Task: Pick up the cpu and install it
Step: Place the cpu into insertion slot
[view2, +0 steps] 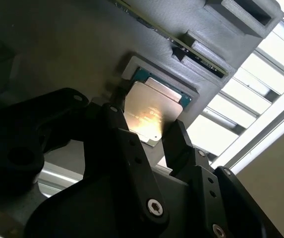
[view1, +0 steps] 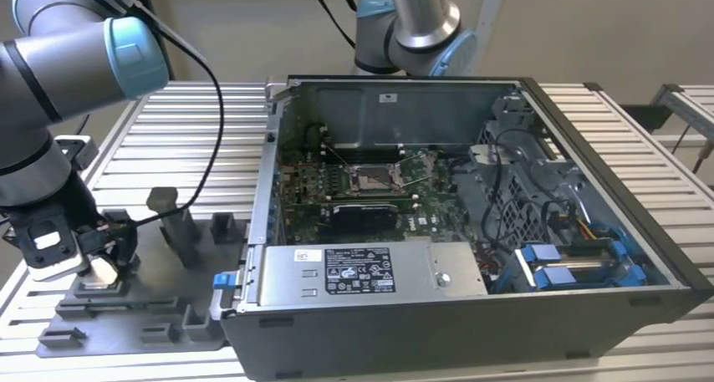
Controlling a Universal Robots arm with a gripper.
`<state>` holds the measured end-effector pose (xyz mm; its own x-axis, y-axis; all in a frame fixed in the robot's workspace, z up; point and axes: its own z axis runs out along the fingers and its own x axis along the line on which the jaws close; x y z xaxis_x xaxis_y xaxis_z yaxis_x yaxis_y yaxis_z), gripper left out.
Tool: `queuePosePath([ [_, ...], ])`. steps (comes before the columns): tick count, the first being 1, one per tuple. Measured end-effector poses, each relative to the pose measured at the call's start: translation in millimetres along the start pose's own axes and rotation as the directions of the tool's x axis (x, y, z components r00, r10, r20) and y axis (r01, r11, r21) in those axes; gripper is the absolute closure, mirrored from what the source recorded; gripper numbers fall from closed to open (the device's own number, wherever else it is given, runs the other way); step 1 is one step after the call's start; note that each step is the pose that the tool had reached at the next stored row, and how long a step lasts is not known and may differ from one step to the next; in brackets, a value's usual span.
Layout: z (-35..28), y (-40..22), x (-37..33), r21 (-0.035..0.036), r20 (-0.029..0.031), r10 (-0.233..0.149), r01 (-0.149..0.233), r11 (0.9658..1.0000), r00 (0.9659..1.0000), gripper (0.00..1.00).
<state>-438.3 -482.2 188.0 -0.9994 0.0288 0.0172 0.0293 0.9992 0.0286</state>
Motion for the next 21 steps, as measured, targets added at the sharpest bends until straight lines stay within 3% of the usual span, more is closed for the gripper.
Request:
queuePosePath([
  [2,0.1,0.0,-0.1,-0.0001,0.0005,0.0,0.0,1.0,1.0,1.0],
  [3,-0.8,0.0,-0.1,-0.0001,0.0039,0.0,0.0,1.0,1.0,1.0],
  [5,-2.1,0.0,-0.1,-0.0006,0.0224,-0.001,0.001,1.0,0.9997,1.0],
  [8,-3.4,0.1,0.0,-0.0015,0.0557,-0.003,0.003,1.0,0.9984,1.0],
  [9,-4.4,0.1,0.0,-0.0018,0.0646,-0.003,0.003,1.0,0.9979,1.0],
  [11,-7.6,0.2,0.0,-0.0021,0.0759,-0.004,0.004,1.0,0.9971,1.0],
  [15,-19.9,0.6,0.3,-0.0024,0.0836,-0.004,0.004,1.0,0.9965,1.0],
  [21,-43.7,1.3,0.7,-0.0024,0.0836,-0.004,0.004,1.0,0.9965,1.0],
])
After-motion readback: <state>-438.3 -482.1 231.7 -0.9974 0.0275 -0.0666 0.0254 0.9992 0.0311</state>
